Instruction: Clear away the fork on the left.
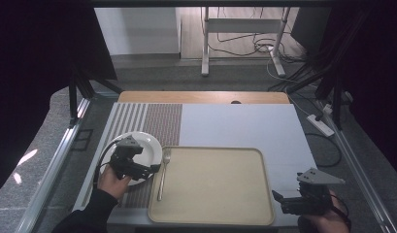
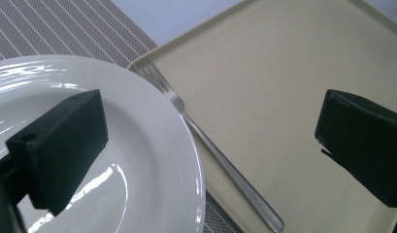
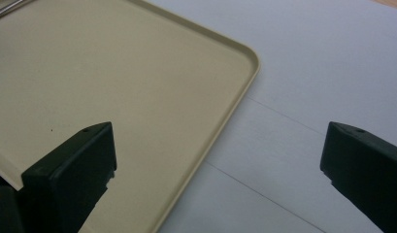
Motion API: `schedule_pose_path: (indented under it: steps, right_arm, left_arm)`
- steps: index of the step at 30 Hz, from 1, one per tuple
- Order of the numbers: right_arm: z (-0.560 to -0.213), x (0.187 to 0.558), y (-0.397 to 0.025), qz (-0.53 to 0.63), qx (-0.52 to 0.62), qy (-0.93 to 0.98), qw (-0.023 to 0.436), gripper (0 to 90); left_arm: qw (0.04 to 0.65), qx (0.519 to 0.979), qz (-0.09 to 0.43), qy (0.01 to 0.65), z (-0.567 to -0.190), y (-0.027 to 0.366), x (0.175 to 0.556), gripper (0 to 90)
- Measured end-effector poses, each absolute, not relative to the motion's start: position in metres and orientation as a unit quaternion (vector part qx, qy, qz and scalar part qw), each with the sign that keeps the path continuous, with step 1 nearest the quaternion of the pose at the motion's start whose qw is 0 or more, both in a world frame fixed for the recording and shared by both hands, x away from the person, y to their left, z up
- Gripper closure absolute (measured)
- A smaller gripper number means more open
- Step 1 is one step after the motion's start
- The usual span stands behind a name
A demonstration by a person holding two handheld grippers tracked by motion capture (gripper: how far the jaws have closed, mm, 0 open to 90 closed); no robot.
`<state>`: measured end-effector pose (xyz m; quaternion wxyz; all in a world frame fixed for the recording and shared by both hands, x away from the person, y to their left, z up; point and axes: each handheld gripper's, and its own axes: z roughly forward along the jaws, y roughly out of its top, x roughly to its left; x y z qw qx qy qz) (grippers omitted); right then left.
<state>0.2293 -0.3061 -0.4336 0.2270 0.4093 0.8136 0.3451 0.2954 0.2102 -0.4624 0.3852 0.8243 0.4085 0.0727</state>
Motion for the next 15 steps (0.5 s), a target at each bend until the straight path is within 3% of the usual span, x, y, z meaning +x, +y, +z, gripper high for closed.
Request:
schedule_pose_path:
  steps: [15]
  right_arm:
    - [-0.433, 0.229, -0.306, 0.343, 0.409, 0.815, 0.227, 0.3]
  left_arm:
    - [0.391, 0.814, 0.072, 0.423, -0.465, 0.230, 0.278, 0.0]
